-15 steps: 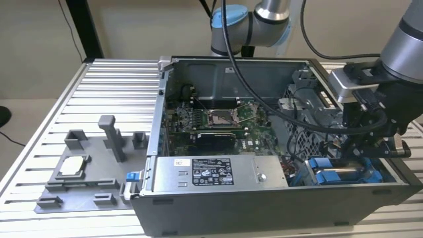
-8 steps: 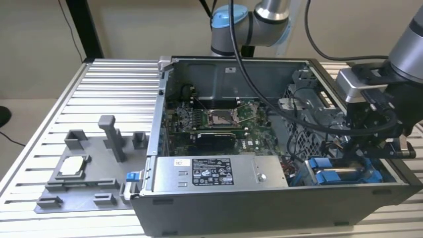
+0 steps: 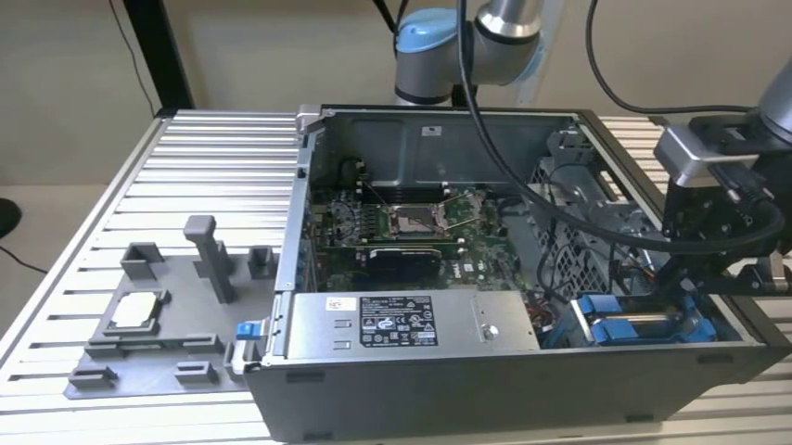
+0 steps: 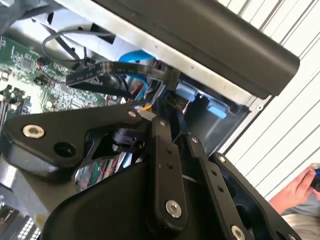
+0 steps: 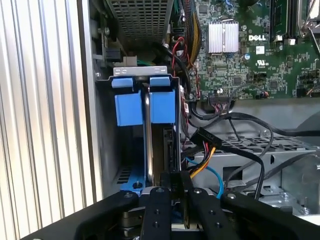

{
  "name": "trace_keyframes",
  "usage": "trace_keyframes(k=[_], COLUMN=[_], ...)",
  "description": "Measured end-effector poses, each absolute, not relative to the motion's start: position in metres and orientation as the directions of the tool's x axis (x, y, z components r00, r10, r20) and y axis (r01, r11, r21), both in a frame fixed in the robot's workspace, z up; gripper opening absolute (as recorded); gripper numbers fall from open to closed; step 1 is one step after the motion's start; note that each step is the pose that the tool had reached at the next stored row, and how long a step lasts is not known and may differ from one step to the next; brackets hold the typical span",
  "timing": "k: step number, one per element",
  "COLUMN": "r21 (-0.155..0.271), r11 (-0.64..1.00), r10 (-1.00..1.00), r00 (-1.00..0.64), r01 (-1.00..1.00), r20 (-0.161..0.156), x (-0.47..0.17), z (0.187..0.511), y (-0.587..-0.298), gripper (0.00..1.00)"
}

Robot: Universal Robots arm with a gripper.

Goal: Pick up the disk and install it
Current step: 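Insert the first disk wire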

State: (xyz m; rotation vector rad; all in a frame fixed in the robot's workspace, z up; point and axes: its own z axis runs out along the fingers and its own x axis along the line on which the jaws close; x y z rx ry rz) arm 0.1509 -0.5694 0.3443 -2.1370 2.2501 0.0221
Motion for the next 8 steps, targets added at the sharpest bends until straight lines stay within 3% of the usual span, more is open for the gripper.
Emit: trace_keyframes(k=[8], r21=[-0.015], r11=[0.06], r10=[-0.998], r00=[-0.06], r01=[-0.998], r20=[-0.037], x=[0.1509], z=[0.3442], y=[-0.5694], gripper=[0.0])
